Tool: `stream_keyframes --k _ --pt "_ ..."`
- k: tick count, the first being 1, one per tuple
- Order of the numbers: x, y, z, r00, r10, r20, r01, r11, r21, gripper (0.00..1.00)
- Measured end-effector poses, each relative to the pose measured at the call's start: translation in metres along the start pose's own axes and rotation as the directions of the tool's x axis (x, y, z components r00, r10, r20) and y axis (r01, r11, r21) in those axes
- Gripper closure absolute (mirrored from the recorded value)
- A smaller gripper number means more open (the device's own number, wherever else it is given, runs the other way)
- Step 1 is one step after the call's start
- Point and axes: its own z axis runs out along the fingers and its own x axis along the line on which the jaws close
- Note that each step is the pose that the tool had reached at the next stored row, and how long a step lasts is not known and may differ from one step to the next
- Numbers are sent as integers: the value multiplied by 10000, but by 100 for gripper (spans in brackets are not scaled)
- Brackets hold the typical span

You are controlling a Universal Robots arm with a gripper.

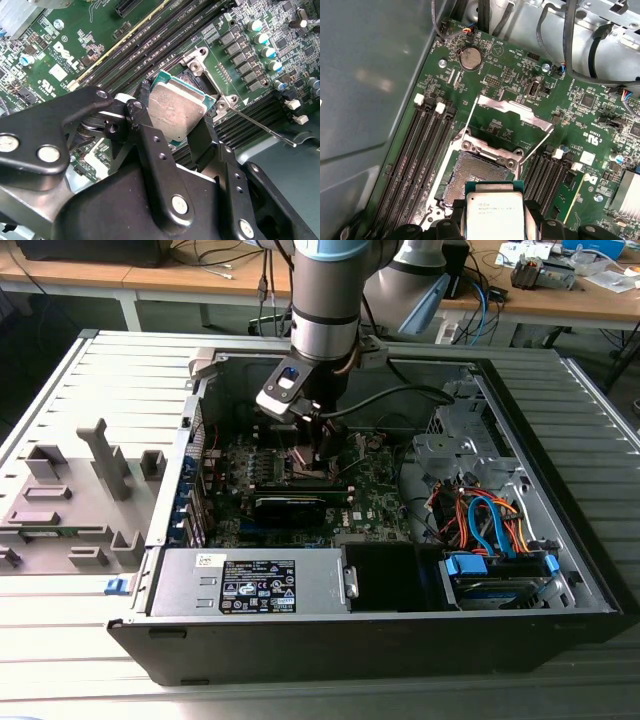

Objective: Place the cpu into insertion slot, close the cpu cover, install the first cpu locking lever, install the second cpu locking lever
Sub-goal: 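Place the cpu into insertion slot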

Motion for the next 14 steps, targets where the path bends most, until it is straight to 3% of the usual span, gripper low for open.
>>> stream_keyframes --k 14 --pt "0 0 0 9993 377 -18 -377 9993 19 45"
